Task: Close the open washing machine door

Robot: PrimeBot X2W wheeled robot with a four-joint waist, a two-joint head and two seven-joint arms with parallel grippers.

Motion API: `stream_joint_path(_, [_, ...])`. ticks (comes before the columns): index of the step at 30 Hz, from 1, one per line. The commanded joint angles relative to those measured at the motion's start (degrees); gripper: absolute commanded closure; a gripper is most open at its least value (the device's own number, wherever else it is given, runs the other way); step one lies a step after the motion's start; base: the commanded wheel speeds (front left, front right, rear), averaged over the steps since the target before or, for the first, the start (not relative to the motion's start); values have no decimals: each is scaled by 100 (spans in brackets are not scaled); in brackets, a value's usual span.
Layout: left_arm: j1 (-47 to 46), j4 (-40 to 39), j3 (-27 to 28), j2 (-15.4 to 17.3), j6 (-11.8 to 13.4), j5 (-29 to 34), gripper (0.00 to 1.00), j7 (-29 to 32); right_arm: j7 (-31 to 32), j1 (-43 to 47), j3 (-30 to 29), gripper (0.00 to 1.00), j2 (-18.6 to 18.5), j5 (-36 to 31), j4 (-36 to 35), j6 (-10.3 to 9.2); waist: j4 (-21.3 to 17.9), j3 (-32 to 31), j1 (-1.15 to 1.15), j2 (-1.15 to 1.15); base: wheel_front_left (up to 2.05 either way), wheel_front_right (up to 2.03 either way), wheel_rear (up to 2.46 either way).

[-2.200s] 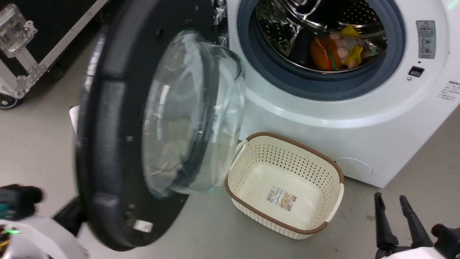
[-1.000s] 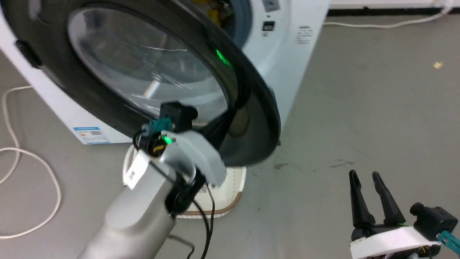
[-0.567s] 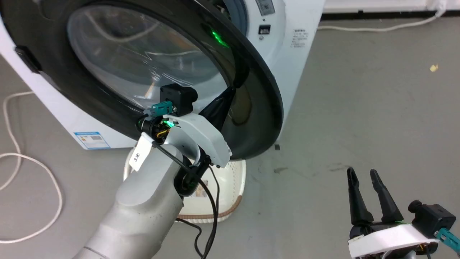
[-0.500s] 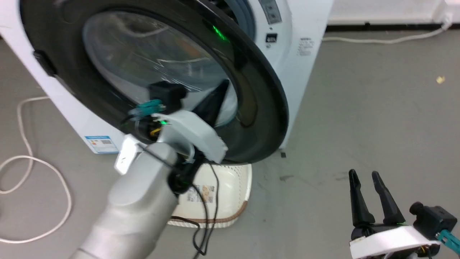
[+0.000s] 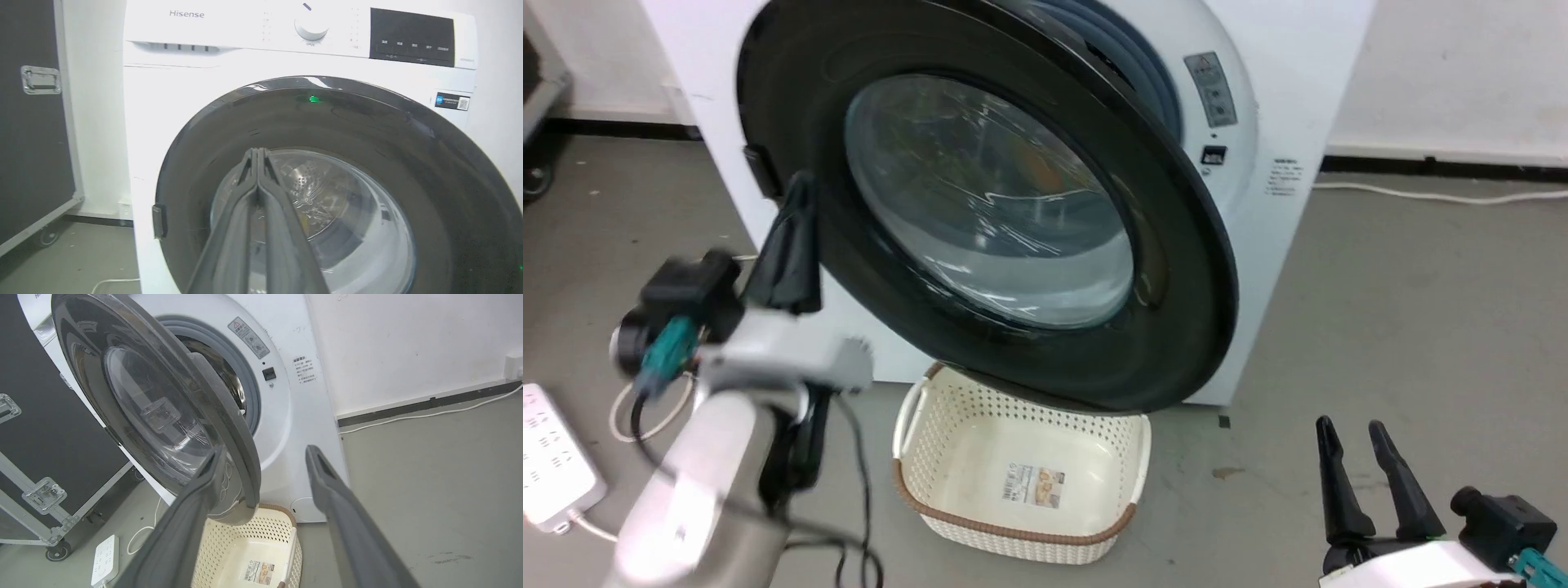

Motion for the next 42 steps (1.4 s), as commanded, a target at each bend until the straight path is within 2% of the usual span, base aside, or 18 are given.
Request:
stream_joint_path(1, [277, -197, 109, 42, 82, 196, 100, -27, -26, 81, -1, 0, 1, 0, 5, 5, 81, -62, 1, 0, 0, 0, 0])
stream_joint_path(6, [1219, -791, 582, 51, 192, 544, 100, -28, -26, 156, -3, 0, 1, 0, 20, 5, 157, -134, 1, 0, 0, 0, 0])
stream_joint_path(11, [2223, -738, 703, -57, 2, 382, 100, -28, -26, 341, -28, 0, 1, -20, 25, 5, 252, -215, 1, 0, 0, 0, 0])
stream_joint_path(19, [2753, -577, 591, -105, -82, 171, 100, 83, -26, 549, -23, 0, 1, -69, 18, 5, 330, -257, 1, 0, 0, 0, 0])
stream_joint_path(24, [2893, -525, 611, -147, -36, 85, 100, 95, -26, 592, 21, 0, 1, -223, 25, 5, 346, -267, 1, 0, 0, 0, 0])
stream_joint_path(25, [2896, -522, 605, -149, -23, 88, 74, 101, -26, 595, 25, 0, 1, -260, 28, 5, 348, -267, 1, 0, 0, 0, 0])
stream_joint_path(26, [2896, -521, 599, -150, -9, 95, 0, 101, -26, 597, 29, 0, 1, -318, 35, 5, 348, -267, 1, 0, 0, 0, 0])
stream_joint_path(36, [2843, -603, 533, -104, 98, 241, 0, 90, 273, 574, -115, 0, 1, -1068, -148, 5, 324, -247, 1, 0, 0, 0, 0])
stream_joint_path(37, [2839, -626, 529, -101, 112, 263, 0, 84, 340, 568, -129, 52, 1, -1086, -207, 5, 327, -242, 1, 0, 0, 0, 0])
stream_joint_path(38, [2836, -651, 525, -104, 125, 278, 0, 80, 397, 556, -136, 93, 1, -1119, -280, 5, 335, -233, 1, 0, 0, 0, 0])
stream_joint_path(39, [2822, -754, 530, -111, 180, 348, 0, 57, 672, 511, -89, 100, 1, -1140, -469, 5, 360, -191, 1, 0, 0, 0, 0])
stream_joint_path(42, [2831, -883, 552, -122, 235, 407, 0, 35, 947, 329, 62, 100, 1, -1161, -614, 5, 375, -125, 1, 0, 0, 0, 0])
